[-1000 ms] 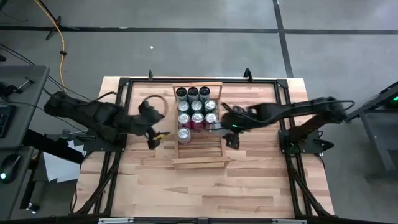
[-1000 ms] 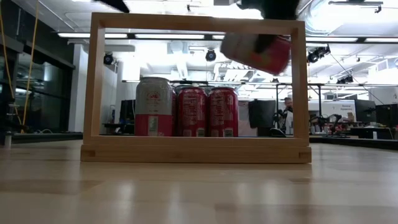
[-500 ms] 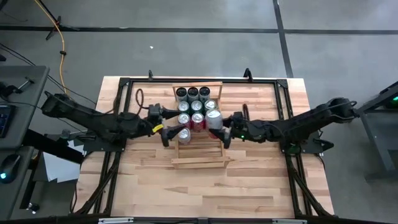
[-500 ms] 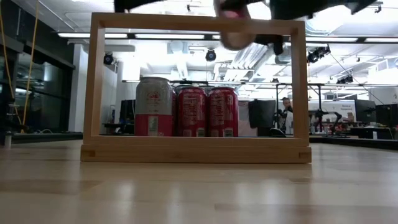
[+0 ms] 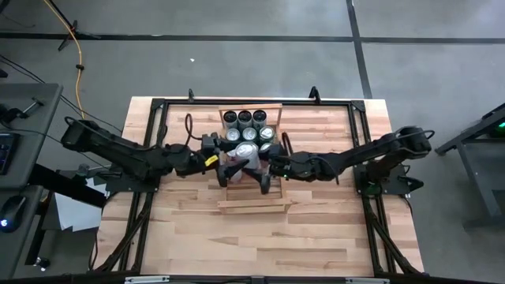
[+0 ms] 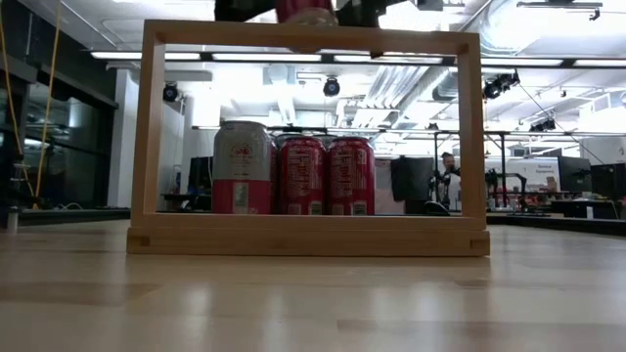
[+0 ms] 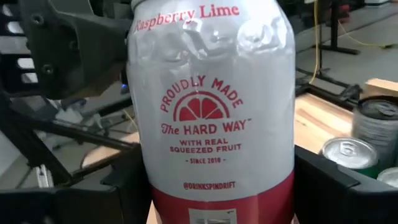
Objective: Place canned beverage on shelf
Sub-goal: Put the pink can on the shelf aligned with the other pink can
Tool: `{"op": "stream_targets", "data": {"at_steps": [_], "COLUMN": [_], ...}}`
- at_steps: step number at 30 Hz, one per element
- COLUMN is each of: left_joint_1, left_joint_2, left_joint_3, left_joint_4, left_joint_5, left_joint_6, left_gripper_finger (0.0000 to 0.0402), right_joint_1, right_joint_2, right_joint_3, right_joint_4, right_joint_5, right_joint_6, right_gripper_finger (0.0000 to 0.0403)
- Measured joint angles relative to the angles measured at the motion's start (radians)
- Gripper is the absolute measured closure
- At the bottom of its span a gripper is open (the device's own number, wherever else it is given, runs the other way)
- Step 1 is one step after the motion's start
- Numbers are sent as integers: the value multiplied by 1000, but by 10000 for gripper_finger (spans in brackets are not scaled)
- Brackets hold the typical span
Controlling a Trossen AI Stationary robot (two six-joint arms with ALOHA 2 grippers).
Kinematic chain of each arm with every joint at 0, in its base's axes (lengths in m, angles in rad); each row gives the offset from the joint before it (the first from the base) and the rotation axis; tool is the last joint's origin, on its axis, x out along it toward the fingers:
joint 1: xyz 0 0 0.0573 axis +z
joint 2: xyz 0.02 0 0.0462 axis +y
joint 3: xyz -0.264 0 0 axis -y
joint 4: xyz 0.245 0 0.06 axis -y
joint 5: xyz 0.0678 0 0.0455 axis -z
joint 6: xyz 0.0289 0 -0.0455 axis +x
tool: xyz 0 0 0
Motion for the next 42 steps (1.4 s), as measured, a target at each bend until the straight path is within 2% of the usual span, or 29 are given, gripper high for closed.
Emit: {"op": "stream_targets", "data": {"at_steps": [8, 14, 18, 22, 25, 27, 32, 35, 38, 42], "left_joint_1": [-1, -2, -1, -2, 3, 7, 18, 18, 18, 18], "left_joint_2": [5, 1, 0, -4, -29, -73, -208, -268, -278, -235], "left_joint_3": [-1, -1, -1, -1, -2, -2, -3, -2, -2, -2], "left_joint_4": [11, 11, 6, 3, -47, -145, -411, -496, -497, -435], "left_joint_5": [28, 26, 26, 16, -1, -5, -6, 9, 28, 25], "left_joint_6": [-1, -19, -29, -24, 5, 6, -1, 12, 47, 51], "left_gripper_finger": [61, 124, 124, 124, 124, 124, 124, 124, 124, 124], "right_joint_1": [-1, -1, -1, -1, -2, -1, -1, -10, -31, -59], "right_joint_2": [44, 45, 45, 45, 37, 25, -45, -82, -105, -103], "right_joint_3": [51, 52, 52, 52, 54, 54, 55, 55, 56, 89], "right_joint_4": [5, 2, 1, 3, 5, -21, -178, -226, -224, -232], "right_joint_5": [-38, -37, -39, -40, -32, -33, -51, -98, -178, -224], "right_joint_6": [-17, -11, 7, 7, 11, 7, 4, 4, 25, 51], "right_gripper_finger": [126, 126, 126, 77, 36, 22, 15, 14, 13, 12]}}
